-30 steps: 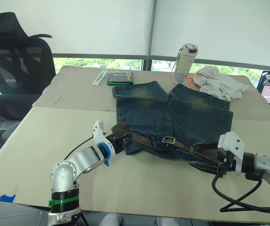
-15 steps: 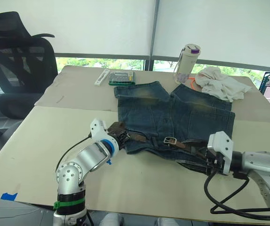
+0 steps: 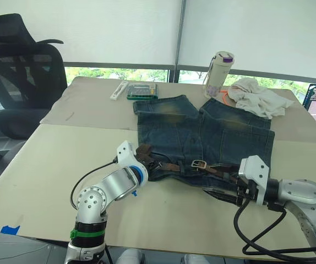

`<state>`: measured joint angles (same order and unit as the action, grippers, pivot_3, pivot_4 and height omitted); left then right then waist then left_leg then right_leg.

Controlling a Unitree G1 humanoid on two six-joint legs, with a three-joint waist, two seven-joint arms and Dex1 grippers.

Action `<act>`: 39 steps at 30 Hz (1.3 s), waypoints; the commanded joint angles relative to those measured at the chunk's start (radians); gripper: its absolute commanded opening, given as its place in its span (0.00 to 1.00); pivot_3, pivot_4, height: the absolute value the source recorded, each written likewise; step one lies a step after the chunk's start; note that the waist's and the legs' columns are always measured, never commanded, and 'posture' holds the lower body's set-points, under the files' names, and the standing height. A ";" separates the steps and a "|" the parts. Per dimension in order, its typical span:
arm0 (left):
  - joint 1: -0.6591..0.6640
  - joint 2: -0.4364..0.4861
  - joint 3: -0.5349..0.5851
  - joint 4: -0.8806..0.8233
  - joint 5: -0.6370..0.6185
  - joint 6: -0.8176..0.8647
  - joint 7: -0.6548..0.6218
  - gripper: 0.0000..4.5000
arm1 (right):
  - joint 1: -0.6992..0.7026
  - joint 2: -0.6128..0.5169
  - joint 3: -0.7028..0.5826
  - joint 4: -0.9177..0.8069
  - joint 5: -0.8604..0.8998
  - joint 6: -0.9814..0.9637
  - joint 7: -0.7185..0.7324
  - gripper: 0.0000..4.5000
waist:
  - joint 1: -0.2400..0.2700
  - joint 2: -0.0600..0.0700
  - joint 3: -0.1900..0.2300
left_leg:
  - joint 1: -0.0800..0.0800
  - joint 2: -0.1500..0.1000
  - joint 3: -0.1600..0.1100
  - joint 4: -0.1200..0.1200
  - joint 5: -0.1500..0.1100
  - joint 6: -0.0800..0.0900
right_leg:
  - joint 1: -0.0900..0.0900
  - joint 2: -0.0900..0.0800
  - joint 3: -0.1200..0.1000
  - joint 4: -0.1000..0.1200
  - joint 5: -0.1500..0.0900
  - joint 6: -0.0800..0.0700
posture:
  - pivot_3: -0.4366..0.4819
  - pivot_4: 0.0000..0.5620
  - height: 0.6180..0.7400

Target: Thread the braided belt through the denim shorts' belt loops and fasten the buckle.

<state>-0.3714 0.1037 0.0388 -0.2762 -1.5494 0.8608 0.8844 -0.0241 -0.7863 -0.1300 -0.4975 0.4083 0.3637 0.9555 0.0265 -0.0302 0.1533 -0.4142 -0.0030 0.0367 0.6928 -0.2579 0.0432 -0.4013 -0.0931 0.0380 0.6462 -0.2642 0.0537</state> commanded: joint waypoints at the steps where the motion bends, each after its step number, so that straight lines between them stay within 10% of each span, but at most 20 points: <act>1: -0.012 -0.023 -0.006 0.003 0.023 -0.027 -0.019 0.00 | 0.020 -0.013 -0.033 -0.045 0.013 -0.010 -0.006 0.86 | 0.001 0.000 0.000 | 0.000 0.000 0.000 0.000 0.000 0.000 | 0.000 0.000 0.000 0.000 0.000 0.000 | 0.48 0.27 1.00; 14: -0.093 -0.106 -0.022 0.084 0.091 -0.010 -0.098 0.00 | 0.052 -0.040 -0.020 -0.065 -0.027 0.178 -0.158 0.86 | 0.008 0.000 0.000 | 0.000 0.000 0.000 0.000 0.000 0.000 | 0.001 0.000 0.000 0.000 0.000 0.000 | 0.48 0.27 1.00; 39: -0.036 -0.159 -0.019 0.193 0.248 0.097 -0.349 0.00 | -0.161 0.416 -0.059 -0.062 0.327 0.827 -0.672 0.86 | 0.008 0.000 0.000 | -0.001 -0.001 0.000 0.000 -0.001 0.001 | -0.001 0.000 -0.001 0.000 0.000 0.000 | 0.48 0.27 1.00</act>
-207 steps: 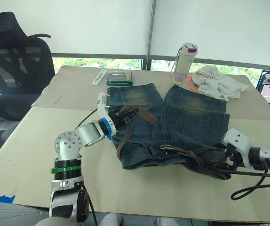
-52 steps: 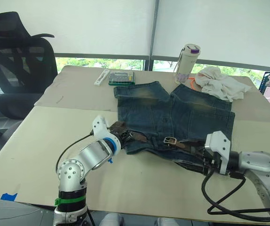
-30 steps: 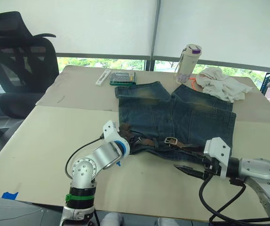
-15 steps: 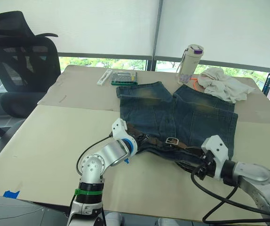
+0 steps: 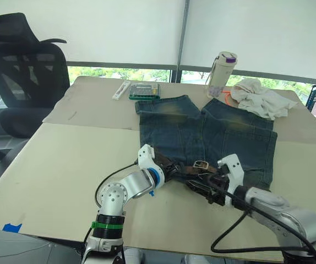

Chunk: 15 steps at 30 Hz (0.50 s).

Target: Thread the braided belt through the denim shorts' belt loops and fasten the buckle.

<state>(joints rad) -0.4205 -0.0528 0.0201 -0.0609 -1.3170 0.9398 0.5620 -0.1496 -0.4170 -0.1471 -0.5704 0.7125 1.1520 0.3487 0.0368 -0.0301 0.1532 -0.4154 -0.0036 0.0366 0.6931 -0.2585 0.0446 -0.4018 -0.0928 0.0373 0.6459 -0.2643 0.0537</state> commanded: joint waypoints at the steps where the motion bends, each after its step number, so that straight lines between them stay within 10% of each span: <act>1: 0.017 0.000 0.003 -0.024 0.021 0.022 -0.033 0.00 | -0.046 0.066 -0.049 0.022 0.025 0.051 -0.086 0.86 | -0.005 0.000 0.000 | 0.000 0.000 0.000 0.000 0.000 0.000 | 0.000 0.000 0.000 0.000 0.000 0.000 | 0.48 0.27 1.00; 15: 0.028 -0.018 0.030 -0.016 0.088 0.046 -0.090 0.00 | -0.107 0.106 -0.041 0.110 -0.016 0.111 -0.158 0.86 | -0.018 0.000 0.000 | 0.001 0.000 0.000 0.000 0.000 0.000 | 0.000 0.001 0.000 0.000 0.000 0.000 | 0.48 0.27 1.00</act>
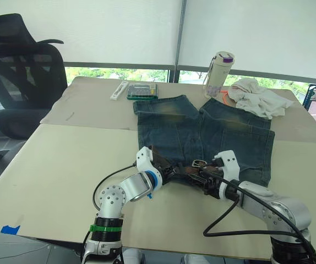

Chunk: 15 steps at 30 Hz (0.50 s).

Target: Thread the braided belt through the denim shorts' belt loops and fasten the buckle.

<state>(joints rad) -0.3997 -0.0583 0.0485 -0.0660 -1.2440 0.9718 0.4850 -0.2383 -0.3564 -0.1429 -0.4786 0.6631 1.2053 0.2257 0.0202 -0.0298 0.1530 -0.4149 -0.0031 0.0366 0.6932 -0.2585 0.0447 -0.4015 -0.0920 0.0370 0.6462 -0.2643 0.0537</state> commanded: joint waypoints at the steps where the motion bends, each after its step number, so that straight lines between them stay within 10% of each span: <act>1: 0.008 -0.015 0.003 -0.012 0.019 0.016 -0.015 0.00 | -0.021 0.065 -0.053 0.022 0.045 0.069 -0.040 0.86 | -0.003 0.000 0.000 | 0.000 0.000 0.000 0.000 0.000 0.000 | 0.000 0.000 0.000 0.000 0.000 0.000 | 0.48 0.27 1.00; 8: 0.011 -0.029 0.017 -0.020 0.042 0.028 -0.021 0.00 | -0.086 0.225 -0.210 0.058 0.127 0.126 -0.115 0.86 | -0.006 0.001 0.000 | 0.000 0.000 0.000 0.000 0.000 0.000 | 0.000 0.000 0.000 0.001 0.000 0.000 | 0.48 0.27 1.00; 15: 0.029 -0.041 0.031 -0.038 0.048 0.041 -0.014 0.00 | -0.071 0.202 -0.232 0.047 0.110 0.111 -0.135 0.38 | -0.008 0.001 0.000 | 0.000 0.000 0.000 -0.001 0.000 0.000 | -0.001 -0.001 0.000 0.000 0.000 0.000 | 0.48 0.27 1.00</act>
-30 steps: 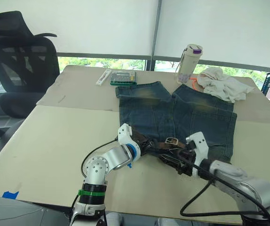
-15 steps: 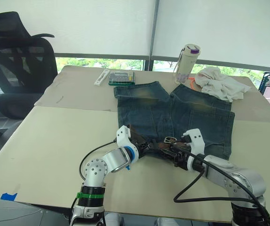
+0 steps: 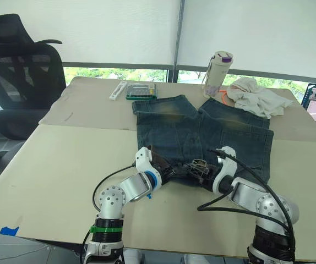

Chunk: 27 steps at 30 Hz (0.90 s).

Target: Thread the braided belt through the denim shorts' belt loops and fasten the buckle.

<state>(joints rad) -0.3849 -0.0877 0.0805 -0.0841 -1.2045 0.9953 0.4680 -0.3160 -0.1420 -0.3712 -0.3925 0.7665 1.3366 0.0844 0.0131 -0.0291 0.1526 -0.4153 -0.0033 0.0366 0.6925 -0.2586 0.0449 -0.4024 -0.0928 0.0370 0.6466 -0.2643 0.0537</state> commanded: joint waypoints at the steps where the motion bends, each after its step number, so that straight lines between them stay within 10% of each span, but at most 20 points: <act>1: 0.015 -0.013 0.000 -0.022 0.010 0.020 0.004 0.00 | 0.008 -0.010 -0.005 -0.044 0.022 -0.009 0.008 0.29 | -0.002 0.000 0.000 | 0.000 0.000 0.000 0.000 0.000 0.000 | 0.000 0.000 0.000 0.000 0.000 0.000 | 0.48 0.27 1.00; 5: 0.016 -0.014 0.010 -0.023 0.018 0.030 -0.002 0.00 | 0.003 0.005 -0.016 -0.059 0.049 0.004 0.002 0.01 | -0.005 0.000 0.000 | 0.000 0.000 0.000 0.000 0.000 0.000 | 0.000 0.001 0.000 0.000 0.000 0.000 | 0.48 0.27 1.00; 13: 0.031 0.010 0.013 -0.046 0.043 0.050 -0.037 0.00 | -0.032 0.043 -0.093 -0.058 0.127 0.035 -0.029 0.01 | -0.008 0.000 0.000 | 0.000 0.001 0.000 -0.001 0.000 0.000 | 0.000 0.001 0.000 0.000 0.000 0.000 | 0.48 0.27 1.00; 21: 0.055 0.115 -0.003 -0.099 0.034 0.130 -0.160 0.60 | -0.065 -0.082 -0.168 -0.064 0.256 0.042 0.031 0.00 | -0.014 0.000 0.000 | 0.000 0.001 0.000 -0.001 0.000 0.000 | -0.001 0.001 0.000 -0.001 0.000 0.000 | 0.48 0.27 1.00; 27: 0.099 0.196 0.018 -0.140 0.006 0.155 -0.266 0.60 | -0.118 -0.196 -0.298 0.038 0.354 0.014 -0.006 0.00 | -0.022 0.001 0.000 | 0.000 0.001 0.000 -0.003 0.000 0.000 | -0.001 0.001 0.000 -0.001 0.000 0.000 | 0.48 0.27 1.00</act>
<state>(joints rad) -0.3051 0.0931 0.0965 -0.2172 -1.2048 1.1329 0.2183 -0.4117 -0.3170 -0.6114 -0.3511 1.0758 1.3872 0.0840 -0.0094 -0.0285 0.1523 -0.4152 -0.0020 0.0369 0.6897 -0.2585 0.0448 -0.4032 -0.0920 0.0374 0.6456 -0.2643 0.0536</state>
